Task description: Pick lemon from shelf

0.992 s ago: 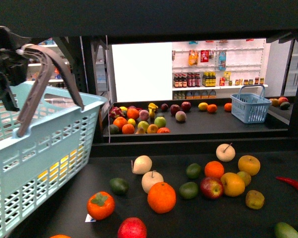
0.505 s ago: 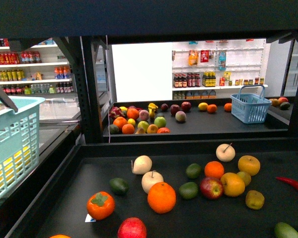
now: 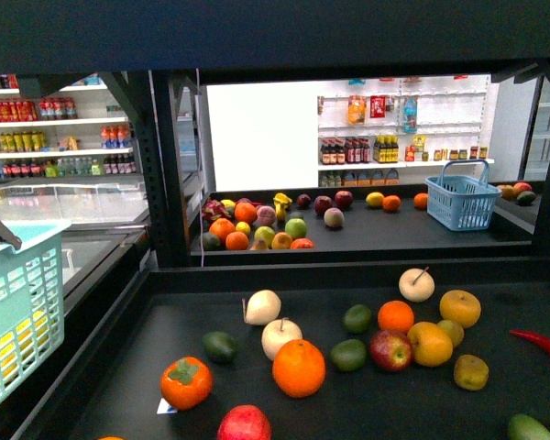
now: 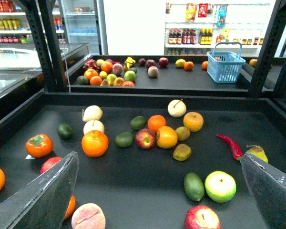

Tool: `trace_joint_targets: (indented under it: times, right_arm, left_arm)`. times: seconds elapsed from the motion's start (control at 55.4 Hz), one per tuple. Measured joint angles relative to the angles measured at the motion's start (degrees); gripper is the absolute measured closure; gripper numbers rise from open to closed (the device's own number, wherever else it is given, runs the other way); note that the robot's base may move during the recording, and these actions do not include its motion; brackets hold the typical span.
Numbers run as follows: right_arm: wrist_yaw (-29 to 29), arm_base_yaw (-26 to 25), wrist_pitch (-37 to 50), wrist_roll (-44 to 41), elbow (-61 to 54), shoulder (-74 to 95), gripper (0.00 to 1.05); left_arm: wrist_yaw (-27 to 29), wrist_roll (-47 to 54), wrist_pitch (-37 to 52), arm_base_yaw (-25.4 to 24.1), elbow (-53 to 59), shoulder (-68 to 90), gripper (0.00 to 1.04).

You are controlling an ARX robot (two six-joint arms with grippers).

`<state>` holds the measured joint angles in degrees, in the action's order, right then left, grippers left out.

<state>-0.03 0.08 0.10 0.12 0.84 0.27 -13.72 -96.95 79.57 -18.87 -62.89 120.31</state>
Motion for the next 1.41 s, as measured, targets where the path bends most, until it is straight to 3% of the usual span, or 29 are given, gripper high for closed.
trace_joint_targets:
  times: [0.307,0.848,1.119,1.209,1.335,1.407]
  right_arm:
    - [0.0,0.0,0.0,0.0,0.0,0.0,0.02]
    - [0.0,0.0,0.0,0.0,0.0,0.0,0.02]
    - [0.0,0.0,0.0,0.0,0.0,0.0,0.02]
    - [0.0,0.0,0.0,0.0,0.0,0.0,0.02]
    - [0.2,0.0,0.0,0.0,0.0,0.0,0.02]
    - [-0.1,0.0,0.0,0.0,0.0,0.0,0.02]
  left_arm:
    - [-0.1,0.0,0.0,-0.1,0.0,0.0,0.96]
    - [-0.2,-0.2,0.6,0.0,0.0,-0.1,0.06]
    - [-0.3,-0.2,0.6,-0.2,0.0,-0.1,0.08]
    - [-6.7,2.7,-0.9,-5.1,2.5,-1.7,0.08]
    - [-6.0,5.3,-4.1,-12.1,4.0,-4.5,0.08]
    - [-6.3,6.5,-5.3,-13.2,4.5,-6.0,0.08]
